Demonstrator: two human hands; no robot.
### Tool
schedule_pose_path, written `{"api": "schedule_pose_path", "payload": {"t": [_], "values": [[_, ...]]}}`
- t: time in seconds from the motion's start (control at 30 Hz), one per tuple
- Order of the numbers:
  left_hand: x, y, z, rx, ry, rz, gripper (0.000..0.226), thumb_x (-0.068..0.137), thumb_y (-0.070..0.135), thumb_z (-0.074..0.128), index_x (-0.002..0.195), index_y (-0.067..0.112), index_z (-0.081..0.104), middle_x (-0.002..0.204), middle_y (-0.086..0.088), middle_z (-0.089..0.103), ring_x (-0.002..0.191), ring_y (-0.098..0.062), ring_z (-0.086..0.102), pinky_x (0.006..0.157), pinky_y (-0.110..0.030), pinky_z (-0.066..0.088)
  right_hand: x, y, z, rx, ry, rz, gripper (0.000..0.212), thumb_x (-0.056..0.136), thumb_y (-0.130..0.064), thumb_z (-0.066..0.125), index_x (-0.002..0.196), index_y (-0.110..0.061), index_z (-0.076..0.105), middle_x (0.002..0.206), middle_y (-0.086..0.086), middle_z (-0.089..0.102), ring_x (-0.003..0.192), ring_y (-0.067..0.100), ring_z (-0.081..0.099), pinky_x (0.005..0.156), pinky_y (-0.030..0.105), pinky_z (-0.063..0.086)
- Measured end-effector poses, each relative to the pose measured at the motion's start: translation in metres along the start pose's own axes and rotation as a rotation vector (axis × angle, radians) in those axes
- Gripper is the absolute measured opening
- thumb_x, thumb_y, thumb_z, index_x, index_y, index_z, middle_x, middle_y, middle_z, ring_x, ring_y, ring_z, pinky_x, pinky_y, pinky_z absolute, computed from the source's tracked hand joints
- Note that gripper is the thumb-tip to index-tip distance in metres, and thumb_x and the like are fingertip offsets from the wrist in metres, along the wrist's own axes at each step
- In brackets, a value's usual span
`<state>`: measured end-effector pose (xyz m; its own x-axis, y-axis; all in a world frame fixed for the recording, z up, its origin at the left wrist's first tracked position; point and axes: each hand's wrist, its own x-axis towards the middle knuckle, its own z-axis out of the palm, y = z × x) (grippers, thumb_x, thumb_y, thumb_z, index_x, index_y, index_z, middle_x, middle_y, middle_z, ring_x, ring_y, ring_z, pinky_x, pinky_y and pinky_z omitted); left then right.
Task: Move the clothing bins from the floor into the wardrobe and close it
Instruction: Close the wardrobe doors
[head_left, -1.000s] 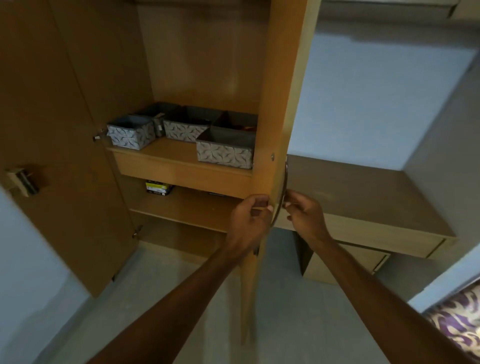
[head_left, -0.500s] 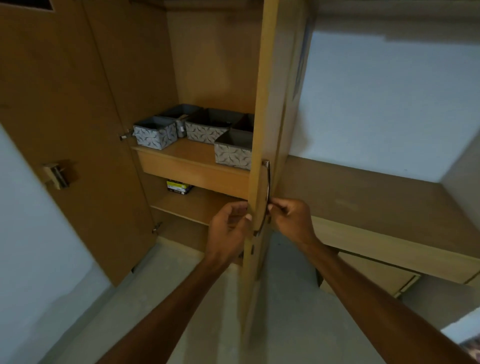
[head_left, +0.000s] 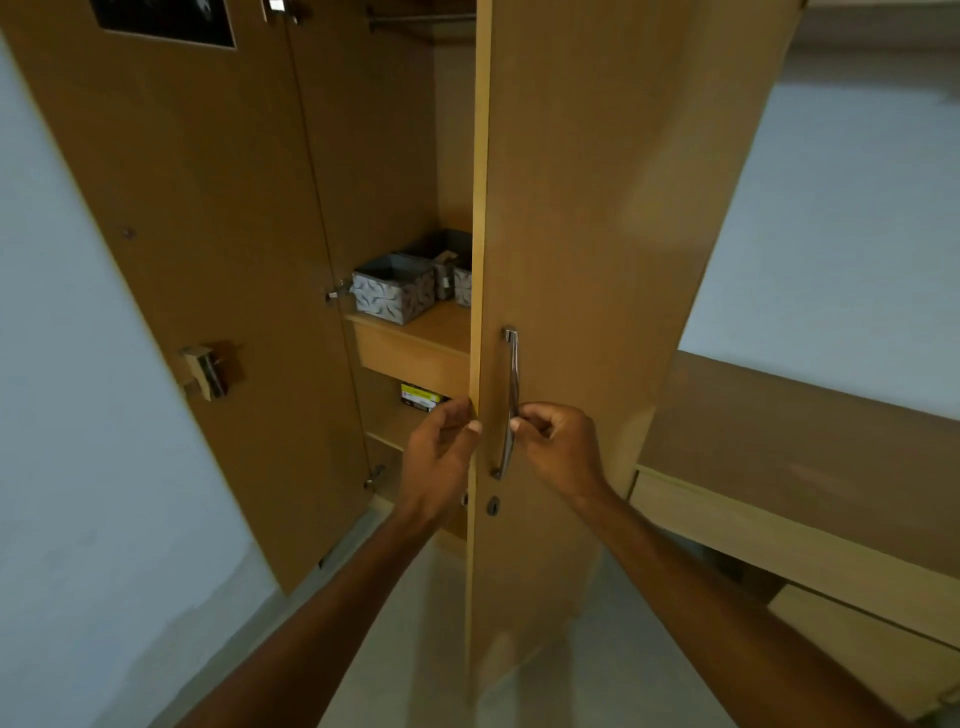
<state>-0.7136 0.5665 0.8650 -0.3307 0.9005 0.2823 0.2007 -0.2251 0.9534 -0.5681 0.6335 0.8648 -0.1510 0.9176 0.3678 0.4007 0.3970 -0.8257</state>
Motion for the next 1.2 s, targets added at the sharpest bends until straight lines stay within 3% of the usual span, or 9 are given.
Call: {"api": "schedule_pose_path", "payload": {"t": [0.1, 0.23, 0.5, 0.63, 0.7, 0.77, 0.87, 0.93, 1.2], "values": [[0.040, -0.010, -0.021, -0.030, -0.060, -0.011, 0.037, 0.096, 0.031, 0.051, 0.126, 0.012, 0.061, 0.118, -0.002, 0.069, 0.113, -0.016, 0.063, 0.098, -0.038, 0.051, 0.026, -0.006, 0.031, -0.075, 0.034, 0.012, 0.021, 0.084, -0.026, 0.070, 0.102, -0.017, 0.074, 0.087, -0.005, 0.075, 0.078, 0.007, 0.068, 0.076, 0.036, 0.058], [0.089, -0.027, -0.041, -0.028, -0.139, 0.001, 0.047, 0.096, 0.050, 0.043, 0.124, 0.019, 0.063, 0.120, -0.002, 0.069, 0.115, -0.021, 0.062, 0.099, -0.048, 0.049, 0.063, -0.006, 0.068, -0.169, 0.078, 0.038, 0.024, 0.085, -0.033, 0.068, 0.105, -0.021, 0.073, 0.092, -0.006, 0.075, 0.082, 0.009, 0.069, 0.075, 0.034, 0.058], [0.183, -0.056, -0.045, -0.001, -0.143, -0.053, 0.068, 0.091, 0.073, 0.031, 0.108, 0.015, 0.064, 0.111, -0.013, 0.066, 0.108, -0.028, 0.062, 0.097, -0.057, 0.047, 0.143, -0.003, 0.115, -0.313, 0.119, 0.045, 0.015, 0.086, -0.034, 0.065, 0.086, -0.022, 0.073, 0.073, -0.005, 0.072, 0.066, 0.014, 0.065, 0.060, 0.034, 0.054], [0.233, -0.063, -0.045, -0.043, -0.199, -0.086, 0.046, 0.100, 0.057, 0.021, 0.105, 0.039, 0.064, 0.111, 0.009, 0.067, 0.104, 0.002, 0.060, 0.090, -0.034, 0.048, 0.185, 0.007, 0.136, -0.350, 0.152, 0.030, 0.018, 0.088, -0.031, 0.063, 0.077, -0.018, 0.070, 0.062, -0.005, 0.065, 0.058, 0.014, 0.060, 0.053, 0.030, 0.046], [0.256, -0.070, -0.043, -0.092, -0.226, -0.114, 0.056, 0.097, 0.060, 0.020, 0.127, 0.033, 0.058, 0.128, 0.011, 0.060, 0.117, 0.001, 0.054, 0.100, -0.033, 0.042, 0.204, 0.015, 0.143, -0.368, 0.165, 0.020, 0.021, 0.088, -0.030, 0.062, 0.070, -0.021, 0.066, 0.055, -0.007, 0.056, 0.053, 0.012, 0.056, 0.048, 0.027, 0.038], [0.277, -0.074, -0.040, -0.115, -0.266, -0.137, 0.064, 0.096, 0.059, 0.017, 0.138, 0.024, 0.051, 0.134, 0.011, 0.055, 0.121, -0.003, 0.051, 0.099, -0.029, 0.038, 0.224, 0.024, 0.150, -0.368, 0.175, 0.028, 0.025, 0.089, -0.031, 0.060, 0.065, -0.022, 0.060, 0.051, -0.007, 0.051, 0.051, 0.014, 0.053, 0.048, 0.027, 0.035], [0.310, -0.073, -0.035, -0.147, -0.325, -0.146, 0.045, 0.104, 0.042, 0.015, 0.114, 0.036, 0.059, 0.108, 0.023, 0.062, 0.093, 0.018, 0.058, 0.077, -0.007, 0.043, 0.254, 0.035, 0.157, -0.357, 0.200, 0.029, 0.029, 0.088, -0.032, 0.058, 0.062, -0.020, 0.054, 0.049, -0.003, 0.050, 0.049, 0.017, 0.052, 0.047, 0.030, 0.038], [0.332, -0.075, -0.028, -0.148, -0.367, -0.132, 0.043, 0.106, 0.037, 0.014, 0.101, 0.041, 0.057, 0.095, 0.029, 0.060, 0.080, 0.024, 0.058, 0.066, -0.003, 0.043, 0.273, 0.045, 0.161, -0.351, 0.223, 0.022, 0.027, 0.088, -0.032, 0.058, 0.064, -0.020, 0.057, 0.050, -0.003, 0.052, 0.048, 0.017, 0.052, 0.046, 0.032, 0.040], [0.388, -0.092, -0.007, -0.163, -0.413, -0.169, 0.044, 0.102, 0.051, 0.013, 0.110, 0.050, 0.056, 0.111, 0.031, 0.058, 0.108, 0.007, 0.052, 0.098, -0.036, 0.037, 0.321, 0.062, 0.165, -0.396, 0.276, 0.047, 0.022, 0.088, -0.034, 0.057, 0.075, -0.020, 0.068, 0.057, -0.002, 0.062, 0.051, 0.017, 0.056, 0.048, 0.031, 0.045]]}}
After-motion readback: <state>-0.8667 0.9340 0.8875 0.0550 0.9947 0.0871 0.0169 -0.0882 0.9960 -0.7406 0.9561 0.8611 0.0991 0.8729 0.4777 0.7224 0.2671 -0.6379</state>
